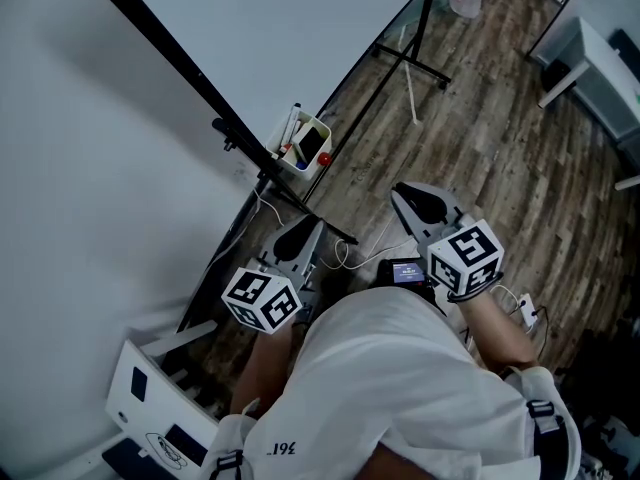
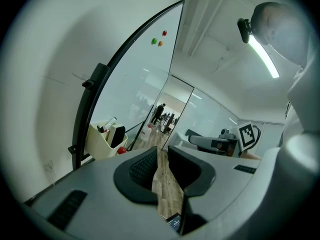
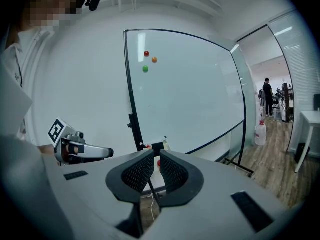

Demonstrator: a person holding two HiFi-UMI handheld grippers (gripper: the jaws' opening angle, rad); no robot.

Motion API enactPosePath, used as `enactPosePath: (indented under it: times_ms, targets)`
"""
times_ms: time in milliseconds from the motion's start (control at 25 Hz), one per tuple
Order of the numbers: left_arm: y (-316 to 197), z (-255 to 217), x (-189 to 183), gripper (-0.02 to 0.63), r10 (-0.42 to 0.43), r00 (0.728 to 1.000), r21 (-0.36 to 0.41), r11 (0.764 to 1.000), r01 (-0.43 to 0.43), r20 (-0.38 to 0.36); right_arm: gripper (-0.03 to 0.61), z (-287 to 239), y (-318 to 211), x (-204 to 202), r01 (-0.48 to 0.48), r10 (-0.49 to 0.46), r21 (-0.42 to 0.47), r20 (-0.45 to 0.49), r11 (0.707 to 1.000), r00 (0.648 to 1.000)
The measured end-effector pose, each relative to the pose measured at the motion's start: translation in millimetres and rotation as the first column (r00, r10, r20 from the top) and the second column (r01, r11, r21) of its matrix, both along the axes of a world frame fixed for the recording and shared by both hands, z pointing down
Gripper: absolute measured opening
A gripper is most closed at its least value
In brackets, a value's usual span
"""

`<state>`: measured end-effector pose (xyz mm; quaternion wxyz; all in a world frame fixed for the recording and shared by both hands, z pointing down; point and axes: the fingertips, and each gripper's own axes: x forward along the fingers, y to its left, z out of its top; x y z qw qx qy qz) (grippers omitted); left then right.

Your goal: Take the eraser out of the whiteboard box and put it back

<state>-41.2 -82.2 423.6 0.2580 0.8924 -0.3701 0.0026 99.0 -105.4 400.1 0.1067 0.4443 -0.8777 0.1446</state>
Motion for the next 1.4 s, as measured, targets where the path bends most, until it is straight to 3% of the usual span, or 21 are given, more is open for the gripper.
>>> enactPosePath:
  times_ms: [1200,1400]
  targets:
    - [17.3,11.2,16.5,0.074,0.053,0.999,-0.041,0.998,-0.053,0.001,0.029,10.0,14.6,-0.2,-0.005,0.005,-0.022,-0.008,1.0,1.0]
    - [16.8,6.8,18.6,0.074,0.057,0.998,-0.04,0.998,-0.057,0.005,0.025,2.5,11.0,2.7,0.0,0.001,0.006,-0.027,1.0,1.0]
